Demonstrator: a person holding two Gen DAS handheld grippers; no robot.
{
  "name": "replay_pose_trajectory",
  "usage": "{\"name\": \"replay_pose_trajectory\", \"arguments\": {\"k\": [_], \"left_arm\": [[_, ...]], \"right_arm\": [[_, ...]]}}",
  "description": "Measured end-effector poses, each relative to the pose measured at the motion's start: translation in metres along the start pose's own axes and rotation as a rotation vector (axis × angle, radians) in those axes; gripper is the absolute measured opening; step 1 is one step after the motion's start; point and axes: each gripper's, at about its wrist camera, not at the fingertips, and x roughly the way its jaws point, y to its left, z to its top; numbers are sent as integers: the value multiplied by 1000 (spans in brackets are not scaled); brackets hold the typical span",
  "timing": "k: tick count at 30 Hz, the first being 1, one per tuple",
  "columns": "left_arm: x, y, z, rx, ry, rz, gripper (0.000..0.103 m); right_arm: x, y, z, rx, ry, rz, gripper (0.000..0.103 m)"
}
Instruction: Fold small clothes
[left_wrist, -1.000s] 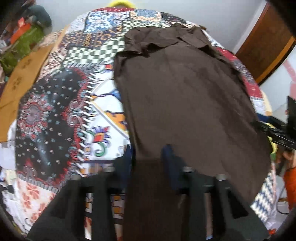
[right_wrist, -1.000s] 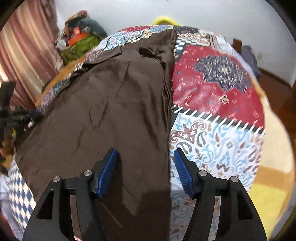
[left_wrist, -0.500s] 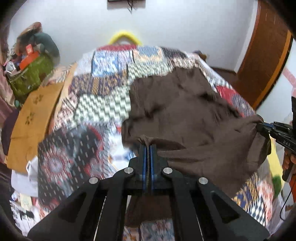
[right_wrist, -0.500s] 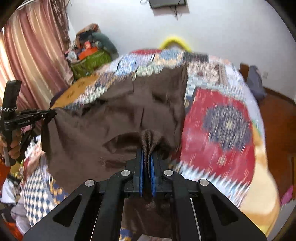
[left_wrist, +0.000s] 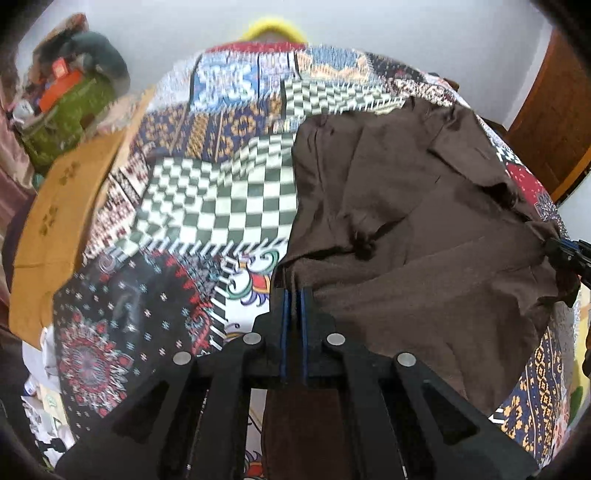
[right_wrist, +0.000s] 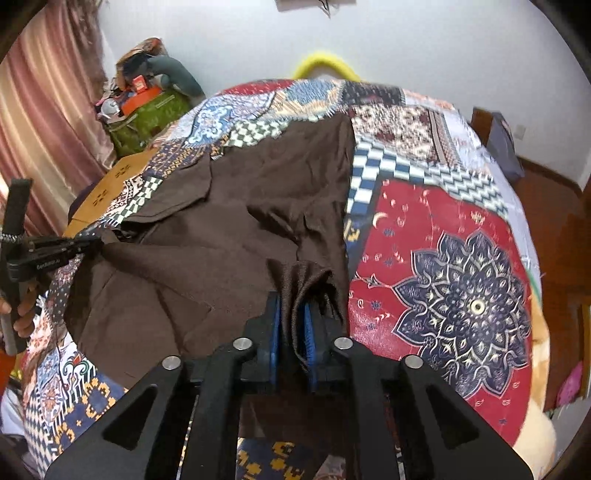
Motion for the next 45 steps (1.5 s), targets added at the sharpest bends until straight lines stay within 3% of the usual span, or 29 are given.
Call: {"name": "replay_pose_trajectory", "arguments": {"k": [2, 4, 7, 16, 26, 29, 31, 33, 38, 45], "left_arm": [[-5, 5, -3, -12, -5, -11, 10], [-14, 10, -6, -29, -13, -21, 21], [-35, 16, -15, -50, -50, -39, 38], [-53, 30, -61, -69, -8, -39, 42], [-33, 21, -92, -94, 60, -99, 42], [-30, 19, -92, -111, 60, -120, 34], [-29, 20, -91, -141, 73, -168, 13], [-32, 17, -92, -130, 65, -161, 10], [-51, 7, -92, -81, 22, -111, 8], [-114, 14, -72, -85, -129, -99, 8]], "right_arm": [[-7, -3, -2, 17, -6, 13, 19], [-18, -3, -6, 13, -18, -4, 35], [-40, -3, -13, -16, -58, -39, 47], [-75, -19, -50, 19, -60, -40, 48], [-47, -12, -77, 45, -6, -12, 48], [-38, -15, -79, 65, 9, -42, 38], [-36, -18, -83, 95, 6, -38, 15], [-36, -19, -87, 108, 4, -35, 7], [-60, -12, -88, 81, -51, 3, 6], [-111, -4, -64, 53, -152, 69, 5]]}}
